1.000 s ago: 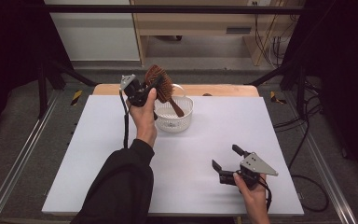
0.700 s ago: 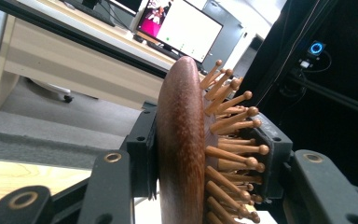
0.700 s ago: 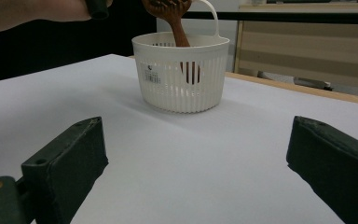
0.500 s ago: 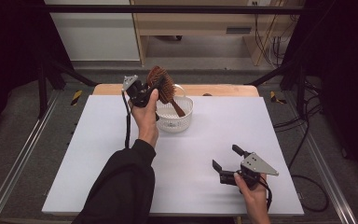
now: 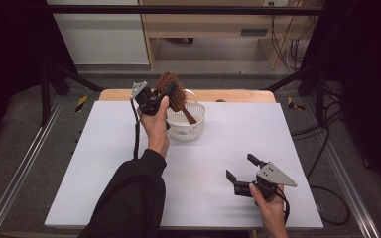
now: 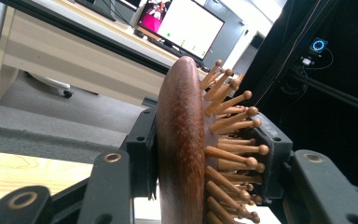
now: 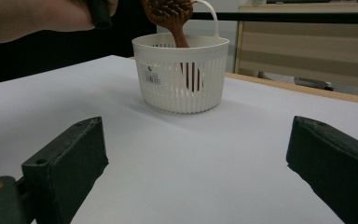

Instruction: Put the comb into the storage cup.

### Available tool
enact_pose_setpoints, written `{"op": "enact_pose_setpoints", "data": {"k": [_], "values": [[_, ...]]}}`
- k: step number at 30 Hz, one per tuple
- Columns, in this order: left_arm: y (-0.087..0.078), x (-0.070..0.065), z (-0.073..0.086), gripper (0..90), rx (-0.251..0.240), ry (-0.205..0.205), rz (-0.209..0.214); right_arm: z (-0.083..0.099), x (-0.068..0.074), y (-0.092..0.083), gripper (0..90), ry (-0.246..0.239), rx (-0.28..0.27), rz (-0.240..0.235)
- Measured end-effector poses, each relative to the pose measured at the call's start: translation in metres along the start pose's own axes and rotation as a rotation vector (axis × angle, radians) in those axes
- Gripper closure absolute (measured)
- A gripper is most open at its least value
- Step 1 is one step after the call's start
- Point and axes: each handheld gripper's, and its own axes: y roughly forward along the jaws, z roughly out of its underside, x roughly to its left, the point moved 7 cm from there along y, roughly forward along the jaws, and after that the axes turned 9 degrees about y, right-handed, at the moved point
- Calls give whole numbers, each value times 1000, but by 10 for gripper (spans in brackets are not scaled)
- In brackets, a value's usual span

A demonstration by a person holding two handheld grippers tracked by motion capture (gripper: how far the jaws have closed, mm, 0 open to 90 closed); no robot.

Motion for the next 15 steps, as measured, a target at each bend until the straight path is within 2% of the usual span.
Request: {"op": "enact_pose_setpoints", "data": {"k": [15], "values": [[2,3,10,510,6,-10,0,1,1,1,51,5,0,-8]]}}
